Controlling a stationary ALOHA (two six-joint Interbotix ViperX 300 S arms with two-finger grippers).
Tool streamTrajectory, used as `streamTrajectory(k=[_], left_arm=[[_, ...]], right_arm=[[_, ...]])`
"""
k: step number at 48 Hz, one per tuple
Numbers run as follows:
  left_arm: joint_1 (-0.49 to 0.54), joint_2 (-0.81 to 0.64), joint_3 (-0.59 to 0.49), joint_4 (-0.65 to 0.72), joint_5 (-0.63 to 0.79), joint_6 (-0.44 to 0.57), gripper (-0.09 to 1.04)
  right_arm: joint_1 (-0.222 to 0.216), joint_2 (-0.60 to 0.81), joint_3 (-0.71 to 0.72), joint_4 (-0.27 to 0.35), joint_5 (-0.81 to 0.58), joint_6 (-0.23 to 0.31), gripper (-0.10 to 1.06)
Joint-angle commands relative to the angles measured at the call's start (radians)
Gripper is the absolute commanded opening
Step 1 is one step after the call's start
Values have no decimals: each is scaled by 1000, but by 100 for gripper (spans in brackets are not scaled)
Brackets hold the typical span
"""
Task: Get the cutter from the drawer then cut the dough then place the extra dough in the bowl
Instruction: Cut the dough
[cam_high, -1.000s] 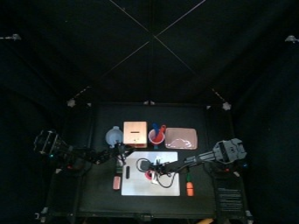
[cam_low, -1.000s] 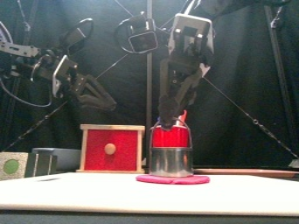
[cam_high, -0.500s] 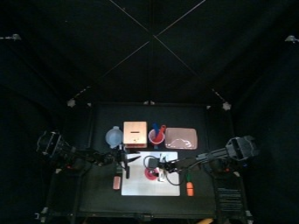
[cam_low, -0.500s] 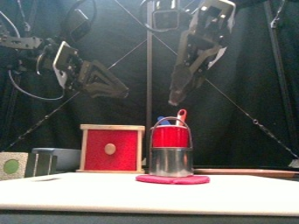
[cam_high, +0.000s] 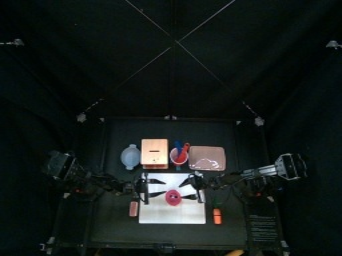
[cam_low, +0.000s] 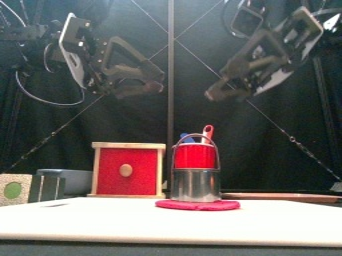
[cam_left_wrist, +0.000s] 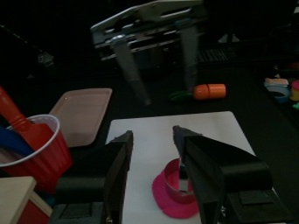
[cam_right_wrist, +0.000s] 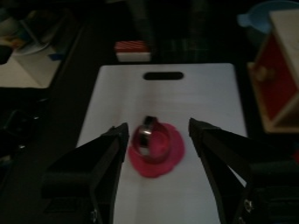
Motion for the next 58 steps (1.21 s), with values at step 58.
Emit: streamTrajectory(k=[58], left_arm=[[-87,229,-52,-87,-170,-25,79]], right_arm=[[414,456,-25,973,-650,-650,89]])
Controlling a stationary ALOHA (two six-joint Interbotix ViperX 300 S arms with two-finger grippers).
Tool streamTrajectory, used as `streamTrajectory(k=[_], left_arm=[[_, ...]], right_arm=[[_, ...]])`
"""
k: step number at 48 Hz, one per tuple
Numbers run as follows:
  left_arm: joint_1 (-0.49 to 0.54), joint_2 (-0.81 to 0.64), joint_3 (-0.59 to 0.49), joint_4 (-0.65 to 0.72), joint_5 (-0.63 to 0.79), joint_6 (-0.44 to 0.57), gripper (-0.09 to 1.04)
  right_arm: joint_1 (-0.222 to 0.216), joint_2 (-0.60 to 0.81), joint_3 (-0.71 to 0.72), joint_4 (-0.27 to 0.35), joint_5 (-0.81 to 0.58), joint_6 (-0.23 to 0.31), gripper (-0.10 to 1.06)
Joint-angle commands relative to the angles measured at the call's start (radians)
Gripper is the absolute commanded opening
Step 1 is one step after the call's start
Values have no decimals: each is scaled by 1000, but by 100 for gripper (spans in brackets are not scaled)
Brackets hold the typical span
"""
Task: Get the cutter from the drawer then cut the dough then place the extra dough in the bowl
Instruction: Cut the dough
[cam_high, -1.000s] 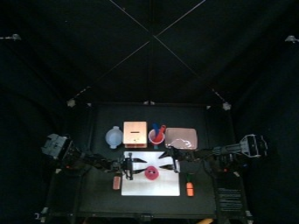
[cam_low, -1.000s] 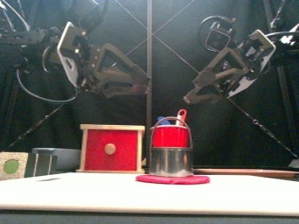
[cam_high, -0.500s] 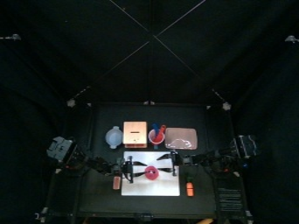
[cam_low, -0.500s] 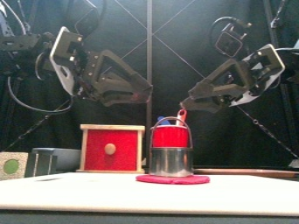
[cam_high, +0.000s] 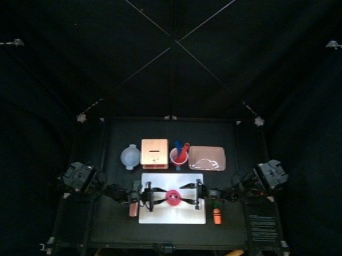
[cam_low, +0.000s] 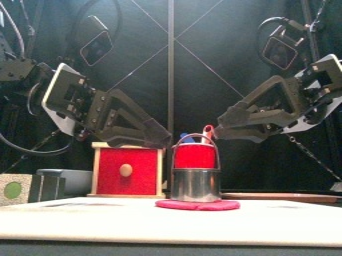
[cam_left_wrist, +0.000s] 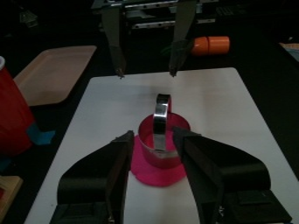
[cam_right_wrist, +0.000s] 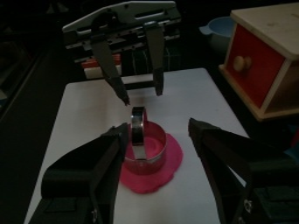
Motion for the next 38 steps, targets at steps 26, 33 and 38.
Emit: streamTrajectory(k=[26,33,38], left_arm=[[34,0,-58,103,57,3,79],[57,-2,-60,109,94,3,79],[72,-2,-61,109,100,3,79]], right_arm=[[28,69,-80,48,-23,0,89],[35,52,-81,54,-3,0,89],[35,41,-84,57,32,2,89]])
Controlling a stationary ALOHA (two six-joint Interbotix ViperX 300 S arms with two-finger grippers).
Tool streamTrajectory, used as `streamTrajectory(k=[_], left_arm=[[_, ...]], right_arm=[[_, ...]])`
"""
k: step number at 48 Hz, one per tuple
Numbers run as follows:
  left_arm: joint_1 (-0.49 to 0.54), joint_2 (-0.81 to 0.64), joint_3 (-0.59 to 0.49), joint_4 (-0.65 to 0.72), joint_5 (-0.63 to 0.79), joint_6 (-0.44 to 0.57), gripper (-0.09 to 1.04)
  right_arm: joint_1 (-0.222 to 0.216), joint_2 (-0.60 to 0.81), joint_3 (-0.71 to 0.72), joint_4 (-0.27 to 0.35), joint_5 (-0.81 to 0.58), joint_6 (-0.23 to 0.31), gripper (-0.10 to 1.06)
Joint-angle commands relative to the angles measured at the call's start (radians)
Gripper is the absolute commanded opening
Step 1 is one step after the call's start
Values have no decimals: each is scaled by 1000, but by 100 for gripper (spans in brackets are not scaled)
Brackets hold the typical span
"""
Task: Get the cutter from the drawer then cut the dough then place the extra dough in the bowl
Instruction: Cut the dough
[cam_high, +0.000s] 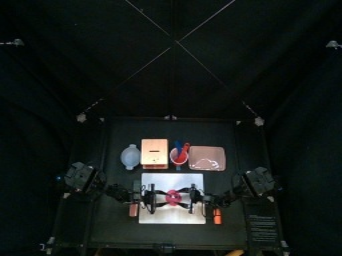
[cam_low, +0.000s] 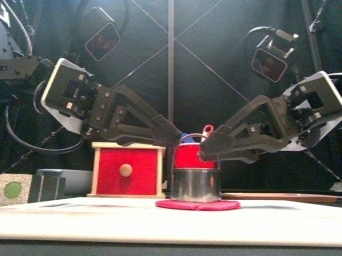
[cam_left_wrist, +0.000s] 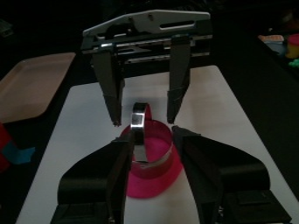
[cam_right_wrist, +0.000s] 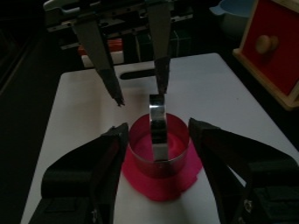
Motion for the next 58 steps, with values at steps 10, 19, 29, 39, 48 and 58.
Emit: streamTrajectory(k=[10,19,29,39,48,58], left_arm=[[34,-9,-26,5,6,-2,79],[34,-11,-48,14,64,0,79],[34,-11,-67,44,124,0,78],[34,-9,-66,43,124,0,78],[34,-9,-64,43,124,0,76],[34,-11,-61,41,133,2,74]], right_arm=[[-11,-71,-23,48,101,-3,89],[-15,-87,-23,48,133,-6,89],[-21,-87,-29,48,144,-8,89],[-32,-87,-28,46,158,-9,89],[-41,-87,-34,46,173,-9,89],[-52,-87,-34,46,173,-9,89]])
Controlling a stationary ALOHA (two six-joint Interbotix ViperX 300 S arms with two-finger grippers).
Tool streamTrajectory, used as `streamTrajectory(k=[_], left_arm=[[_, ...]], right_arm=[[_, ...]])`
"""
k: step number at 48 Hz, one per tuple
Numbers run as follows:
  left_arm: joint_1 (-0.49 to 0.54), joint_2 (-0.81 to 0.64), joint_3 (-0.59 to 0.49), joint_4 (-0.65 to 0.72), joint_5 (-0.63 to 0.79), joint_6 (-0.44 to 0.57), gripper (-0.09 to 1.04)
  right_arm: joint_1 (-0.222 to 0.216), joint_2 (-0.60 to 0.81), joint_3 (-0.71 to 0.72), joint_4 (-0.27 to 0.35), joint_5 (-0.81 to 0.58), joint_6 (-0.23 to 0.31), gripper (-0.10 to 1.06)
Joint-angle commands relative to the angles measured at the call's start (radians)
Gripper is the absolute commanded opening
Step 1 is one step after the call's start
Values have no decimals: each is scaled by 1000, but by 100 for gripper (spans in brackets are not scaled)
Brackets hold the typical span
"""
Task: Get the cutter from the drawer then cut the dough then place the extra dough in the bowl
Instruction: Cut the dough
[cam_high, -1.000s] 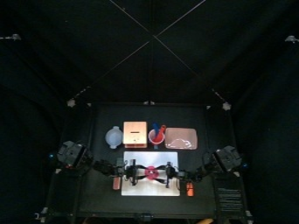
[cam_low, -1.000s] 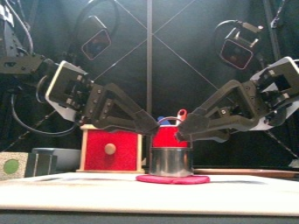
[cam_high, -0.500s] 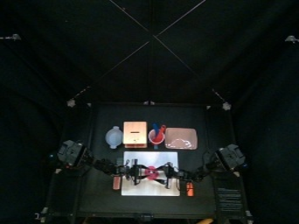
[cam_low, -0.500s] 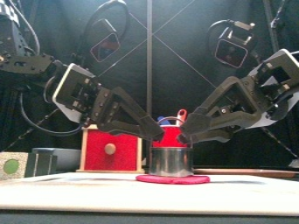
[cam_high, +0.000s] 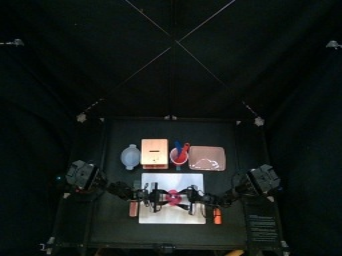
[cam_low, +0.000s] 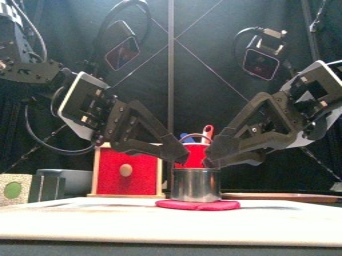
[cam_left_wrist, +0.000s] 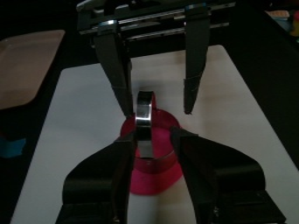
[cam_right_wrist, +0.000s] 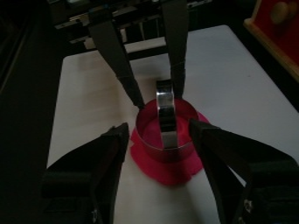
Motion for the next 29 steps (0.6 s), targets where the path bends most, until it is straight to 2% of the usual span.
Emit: streamTrajectory(k=[1,12,29], left_arm=[[3,-11,-15,2,0,2,73],[3,-11,-14,2,8,3,72],[3,-11,-17,0,15,3,71]], right_arm=[[-11,-37,-14,0,-3,-2,89],[-12,-38,-14,-5,2,-2,85],[-12,-58,-8,-21,37,-3,68]])
